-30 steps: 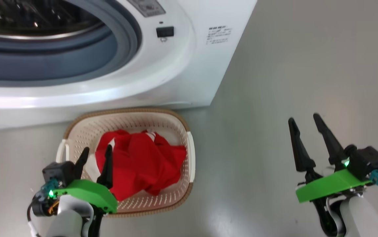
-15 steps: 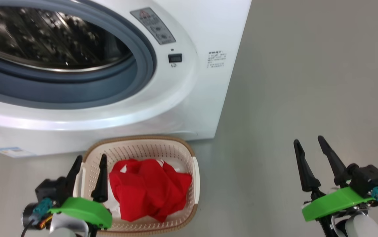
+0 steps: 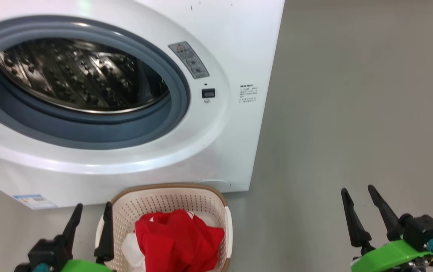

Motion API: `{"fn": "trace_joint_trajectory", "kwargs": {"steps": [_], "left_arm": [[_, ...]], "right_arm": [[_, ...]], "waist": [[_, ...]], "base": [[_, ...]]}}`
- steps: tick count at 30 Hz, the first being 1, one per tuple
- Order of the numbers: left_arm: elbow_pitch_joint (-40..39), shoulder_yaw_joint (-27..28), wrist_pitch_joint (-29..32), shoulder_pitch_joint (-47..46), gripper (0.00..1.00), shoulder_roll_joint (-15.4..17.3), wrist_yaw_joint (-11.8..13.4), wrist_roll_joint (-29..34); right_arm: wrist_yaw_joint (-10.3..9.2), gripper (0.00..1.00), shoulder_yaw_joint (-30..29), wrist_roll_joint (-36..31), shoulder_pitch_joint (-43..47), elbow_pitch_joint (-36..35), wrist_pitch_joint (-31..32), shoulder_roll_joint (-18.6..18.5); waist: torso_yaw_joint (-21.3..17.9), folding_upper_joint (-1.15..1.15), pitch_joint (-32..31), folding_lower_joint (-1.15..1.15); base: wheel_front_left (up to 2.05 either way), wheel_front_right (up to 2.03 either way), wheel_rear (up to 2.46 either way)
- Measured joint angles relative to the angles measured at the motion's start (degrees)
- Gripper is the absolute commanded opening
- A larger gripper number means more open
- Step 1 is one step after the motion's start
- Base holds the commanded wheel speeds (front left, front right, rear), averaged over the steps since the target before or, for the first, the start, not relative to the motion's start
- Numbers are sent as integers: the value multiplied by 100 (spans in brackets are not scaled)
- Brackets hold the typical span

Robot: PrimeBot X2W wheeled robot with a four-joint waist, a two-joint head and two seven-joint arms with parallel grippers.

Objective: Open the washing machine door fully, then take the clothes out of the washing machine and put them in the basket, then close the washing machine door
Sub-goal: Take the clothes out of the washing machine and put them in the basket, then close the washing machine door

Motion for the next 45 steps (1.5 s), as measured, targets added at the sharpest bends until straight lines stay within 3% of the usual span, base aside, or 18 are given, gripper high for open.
{"fn": "trace_joint_trajectory", "kwargs": {"steps": [20,45], "left_arm": [[-922,183,0,1150,100,51,0,63],[-968,191,0,1174,100,37,0,112]], "right_arm": [[0,100,-166,34,639,-38,1,3],[0,100,-179,34,649,-53,0,8]], "waist": [[-23,0,-552,0],[30,0,-631,0]], "base": [[0,0,0],[-31,31,0]]}}
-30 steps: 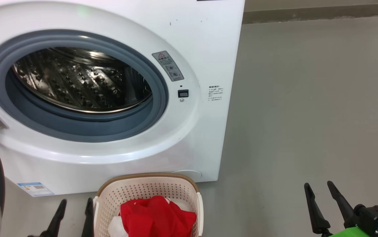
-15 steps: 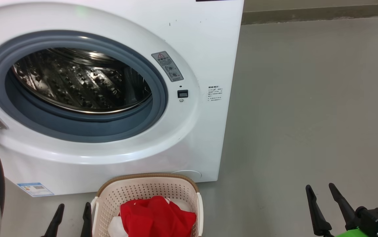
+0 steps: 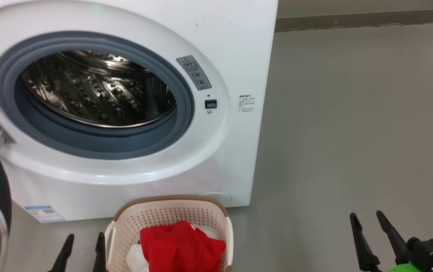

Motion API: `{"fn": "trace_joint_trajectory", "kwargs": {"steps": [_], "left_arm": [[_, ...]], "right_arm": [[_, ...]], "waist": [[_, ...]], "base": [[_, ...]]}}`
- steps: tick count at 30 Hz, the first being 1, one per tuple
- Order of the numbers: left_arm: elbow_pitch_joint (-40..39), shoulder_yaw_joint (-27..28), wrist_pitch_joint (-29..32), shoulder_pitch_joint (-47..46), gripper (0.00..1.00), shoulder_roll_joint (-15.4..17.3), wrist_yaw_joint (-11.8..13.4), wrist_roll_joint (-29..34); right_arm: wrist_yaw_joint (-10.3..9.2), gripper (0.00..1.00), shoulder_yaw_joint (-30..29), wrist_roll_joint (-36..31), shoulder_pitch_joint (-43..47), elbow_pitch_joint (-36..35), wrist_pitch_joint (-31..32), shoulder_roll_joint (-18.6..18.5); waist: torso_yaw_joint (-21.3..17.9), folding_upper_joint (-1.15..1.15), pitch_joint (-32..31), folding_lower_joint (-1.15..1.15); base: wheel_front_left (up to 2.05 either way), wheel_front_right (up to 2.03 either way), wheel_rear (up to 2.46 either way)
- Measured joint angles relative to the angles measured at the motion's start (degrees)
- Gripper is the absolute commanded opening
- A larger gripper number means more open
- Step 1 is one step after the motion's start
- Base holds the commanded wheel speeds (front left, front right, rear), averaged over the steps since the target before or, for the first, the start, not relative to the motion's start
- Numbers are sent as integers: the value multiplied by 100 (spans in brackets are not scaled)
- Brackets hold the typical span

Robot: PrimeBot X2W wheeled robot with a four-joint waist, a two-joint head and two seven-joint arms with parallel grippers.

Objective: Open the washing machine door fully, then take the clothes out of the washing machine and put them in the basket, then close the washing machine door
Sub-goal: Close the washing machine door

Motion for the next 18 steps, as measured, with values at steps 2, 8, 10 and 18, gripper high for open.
{"fn": "trace_joint_trajectory", "kwargs": {"steps": [2,8,10,18], "left_arm": [[-1,-1,0,0,100,-1,0,9],[-2,0,0,4,100,-5,0,9],[-3,1,0,15,100,-8,0,9],[-7,4,0,21,100,-10,0,9]], "right_arm": [[0,100,1,0,1,2,0,-1],[0,100,10,16,119,7,0,-2],[0,100,12,16,124,9,0,-2],[0,100,14,16,124,7,0,5]], "waist": [[4,0,-10,0],[11,0,-39,0],[13,0,-42,0],[10,0,-21,0]], "base": [[-153,153,0],[-154,154,0],[-156,156,0],[-121,121,0]]}}
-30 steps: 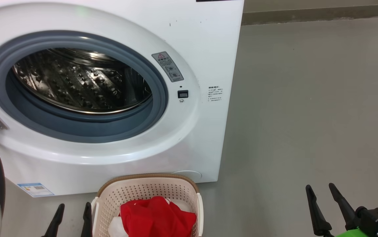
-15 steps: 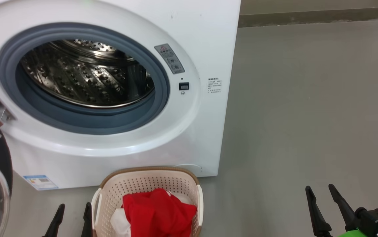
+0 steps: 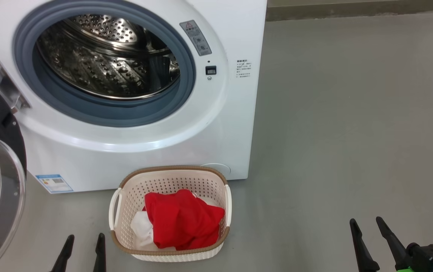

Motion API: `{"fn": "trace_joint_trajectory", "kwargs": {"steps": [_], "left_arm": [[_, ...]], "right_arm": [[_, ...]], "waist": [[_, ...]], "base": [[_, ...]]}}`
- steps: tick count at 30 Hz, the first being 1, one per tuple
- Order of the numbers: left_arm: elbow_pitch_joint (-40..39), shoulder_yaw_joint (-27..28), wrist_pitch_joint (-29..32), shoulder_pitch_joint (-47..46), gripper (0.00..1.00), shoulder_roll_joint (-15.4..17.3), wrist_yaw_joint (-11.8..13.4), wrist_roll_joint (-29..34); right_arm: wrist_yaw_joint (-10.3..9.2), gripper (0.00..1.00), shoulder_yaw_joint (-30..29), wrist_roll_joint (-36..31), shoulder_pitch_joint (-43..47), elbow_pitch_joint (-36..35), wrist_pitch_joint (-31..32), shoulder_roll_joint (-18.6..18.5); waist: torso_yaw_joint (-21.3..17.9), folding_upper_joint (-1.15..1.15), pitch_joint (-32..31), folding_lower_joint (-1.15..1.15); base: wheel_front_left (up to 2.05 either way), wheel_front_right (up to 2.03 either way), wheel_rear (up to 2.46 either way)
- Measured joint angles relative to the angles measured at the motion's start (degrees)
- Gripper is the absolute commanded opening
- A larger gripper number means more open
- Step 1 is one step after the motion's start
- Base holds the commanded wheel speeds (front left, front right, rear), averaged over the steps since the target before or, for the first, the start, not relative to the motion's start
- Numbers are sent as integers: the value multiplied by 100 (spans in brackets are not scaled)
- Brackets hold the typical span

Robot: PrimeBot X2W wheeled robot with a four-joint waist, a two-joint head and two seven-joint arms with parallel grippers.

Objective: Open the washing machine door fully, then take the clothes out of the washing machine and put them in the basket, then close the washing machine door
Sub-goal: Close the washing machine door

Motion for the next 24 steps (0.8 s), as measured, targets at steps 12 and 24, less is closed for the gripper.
{"fn": "trace_joint_trajectory", "kwargs": {"steps": [12,24], "left_arm": [[-27,-7,0,-3,100,-1,0,0],[48,148,0,-7,100,-13,0,-90]], "right_arm": [[0,100,-7,0,-1,-8,1,15],[0,100,137,0,-6,-5,1,-20]], "waist": [[51,0,51,0],[494,0,25,0]], "base": [[-15,15,0],[0,0,0]]}}
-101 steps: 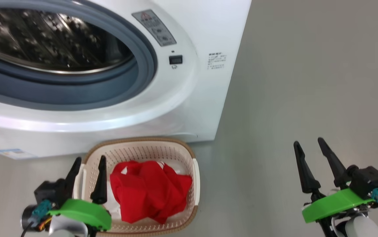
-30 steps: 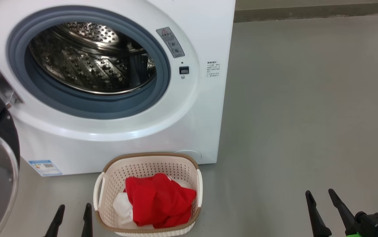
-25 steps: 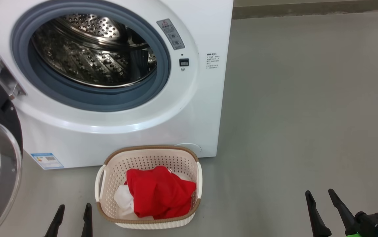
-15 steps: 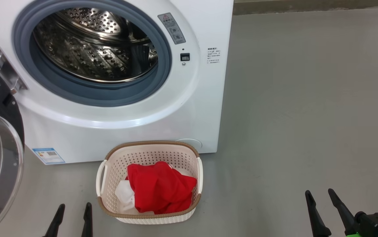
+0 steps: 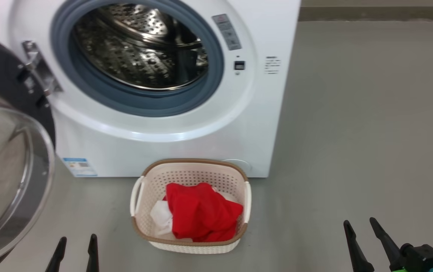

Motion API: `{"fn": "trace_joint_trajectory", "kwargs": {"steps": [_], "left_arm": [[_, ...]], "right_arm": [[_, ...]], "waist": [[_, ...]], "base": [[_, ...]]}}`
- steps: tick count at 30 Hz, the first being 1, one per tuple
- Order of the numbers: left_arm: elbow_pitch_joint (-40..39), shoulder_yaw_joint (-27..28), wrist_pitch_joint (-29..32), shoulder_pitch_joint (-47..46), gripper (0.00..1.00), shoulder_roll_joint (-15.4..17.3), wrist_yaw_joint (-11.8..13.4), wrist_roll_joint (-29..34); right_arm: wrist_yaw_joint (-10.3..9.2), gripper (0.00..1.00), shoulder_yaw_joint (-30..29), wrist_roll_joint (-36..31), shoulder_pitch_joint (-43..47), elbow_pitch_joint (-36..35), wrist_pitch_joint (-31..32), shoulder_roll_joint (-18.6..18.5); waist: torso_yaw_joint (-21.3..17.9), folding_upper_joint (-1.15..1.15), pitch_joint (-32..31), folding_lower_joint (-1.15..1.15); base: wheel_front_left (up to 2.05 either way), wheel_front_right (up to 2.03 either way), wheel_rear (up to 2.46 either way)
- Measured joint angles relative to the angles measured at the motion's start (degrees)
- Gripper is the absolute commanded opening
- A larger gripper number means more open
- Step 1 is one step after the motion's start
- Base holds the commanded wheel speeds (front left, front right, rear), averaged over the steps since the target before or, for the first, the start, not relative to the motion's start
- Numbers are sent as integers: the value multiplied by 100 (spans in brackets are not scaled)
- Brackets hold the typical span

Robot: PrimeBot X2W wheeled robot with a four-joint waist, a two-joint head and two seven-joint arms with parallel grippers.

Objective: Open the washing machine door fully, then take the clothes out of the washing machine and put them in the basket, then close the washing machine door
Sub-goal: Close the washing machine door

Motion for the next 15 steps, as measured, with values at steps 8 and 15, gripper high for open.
{"fn": "trace_joint_trajectory", "kwargs": {"steps": [8,15], "left_arm": [[101,3,0,5,100,-4,164,-165],[96,-189,0,110,100,-7,355,-343]], "right_arm": [[0,100,314,0,-18,30,-1,-62],[0,100,569,49,-149,108,0,-155]], "waist": [[571,0,-37,0],[1148,0,-70,0]], "base": [[0,0,0],[0,0,0]]}}
